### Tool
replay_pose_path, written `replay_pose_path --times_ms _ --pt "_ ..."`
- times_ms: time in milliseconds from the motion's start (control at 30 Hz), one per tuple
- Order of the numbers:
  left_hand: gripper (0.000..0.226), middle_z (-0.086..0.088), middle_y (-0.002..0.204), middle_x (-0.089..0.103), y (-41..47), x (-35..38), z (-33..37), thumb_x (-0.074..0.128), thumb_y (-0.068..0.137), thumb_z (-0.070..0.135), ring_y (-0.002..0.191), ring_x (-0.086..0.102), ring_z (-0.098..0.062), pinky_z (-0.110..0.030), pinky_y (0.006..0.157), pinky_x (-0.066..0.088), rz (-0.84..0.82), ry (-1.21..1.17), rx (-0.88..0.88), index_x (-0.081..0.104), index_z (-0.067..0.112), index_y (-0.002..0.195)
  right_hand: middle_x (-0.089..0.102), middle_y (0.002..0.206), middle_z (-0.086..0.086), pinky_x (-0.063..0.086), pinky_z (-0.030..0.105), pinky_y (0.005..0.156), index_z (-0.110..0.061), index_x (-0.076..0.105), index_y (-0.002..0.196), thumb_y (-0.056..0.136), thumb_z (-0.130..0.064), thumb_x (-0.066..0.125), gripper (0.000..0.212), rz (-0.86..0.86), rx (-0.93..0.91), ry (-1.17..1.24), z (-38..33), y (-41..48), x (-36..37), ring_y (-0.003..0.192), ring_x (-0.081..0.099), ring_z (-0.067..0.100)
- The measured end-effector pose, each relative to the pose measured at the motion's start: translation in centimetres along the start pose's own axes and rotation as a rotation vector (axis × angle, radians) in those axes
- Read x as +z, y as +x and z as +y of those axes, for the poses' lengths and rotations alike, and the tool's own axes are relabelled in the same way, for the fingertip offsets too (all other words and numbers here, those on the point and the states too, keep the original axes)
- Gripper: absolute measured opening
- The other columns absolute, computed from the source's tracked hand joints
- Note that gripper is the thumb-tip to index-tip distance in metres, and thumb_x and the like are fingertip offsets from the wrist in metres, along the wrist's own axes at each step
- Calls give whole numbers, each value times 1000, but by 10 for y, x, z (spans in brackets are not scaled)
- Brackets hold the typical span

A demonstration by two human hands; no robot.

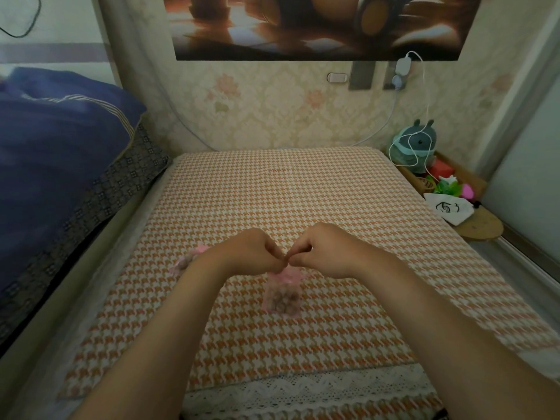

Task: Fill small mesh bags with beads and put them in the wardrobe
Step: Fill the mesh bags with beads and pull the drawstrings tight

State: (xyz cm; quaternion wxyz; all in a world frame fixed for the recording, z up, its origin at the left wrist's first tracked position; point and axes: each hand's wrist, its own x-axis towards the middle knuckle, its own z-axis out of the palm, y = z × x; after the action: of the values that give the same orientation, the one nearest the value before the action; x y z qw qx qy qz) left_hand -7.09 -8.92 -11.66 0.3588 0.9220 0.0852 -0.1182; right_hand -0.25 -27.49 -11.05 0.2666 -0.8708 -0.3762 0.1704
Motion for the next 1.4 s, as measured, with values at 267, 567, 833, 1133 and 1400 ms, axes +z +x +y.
replay_pose_path --times_ms 267,567,833,1133,1400 --pt "10 15 75 74 6 2 -2 69 76 34 80 71 -8 -33 73 60 103 -28 11 79 36 75 73 99 -13 60 42 84 -46 75 86 91 -32 63 19 -87 -2 5 1 -3 -1 84 70 13" --pt "30 -5 73 68 27 30 -10 60 90 34 65 58 -15 -34 65 48 200 -55 67 73 10 78 67 75 -21 43 12 54 -30 80 96 92 -25 71 11 9 102 19 31 15 21 64 61 -4" --pt "16 8 89 72 45 35 -15 59 92 29 80 66 -10 -29 70 54 154 11 89 74 28 92 72 91 -8 51 22 59 -30 68 107 88 -27 74 20 -15 153 81 44 26 18 69 71 7" --pt "27 8 103 66 82 36 -10 56 95 32 83 63 -10 -27 68 49 275 27 97 64 27 120 70 100 -15 59 38 82 -36 70 98 95 -27 64 11 296 181 -1 71 49 7 90 66 9" --pt "29 -1 106 72 113 46 -2 58 90 27 94 65 -22 -34 77 54 296 181 66 71 25 115 72 103 -4 48 30 66 -30 73 112 94 -17 60 26 370 180 -146 71 73 22 95 67 22"
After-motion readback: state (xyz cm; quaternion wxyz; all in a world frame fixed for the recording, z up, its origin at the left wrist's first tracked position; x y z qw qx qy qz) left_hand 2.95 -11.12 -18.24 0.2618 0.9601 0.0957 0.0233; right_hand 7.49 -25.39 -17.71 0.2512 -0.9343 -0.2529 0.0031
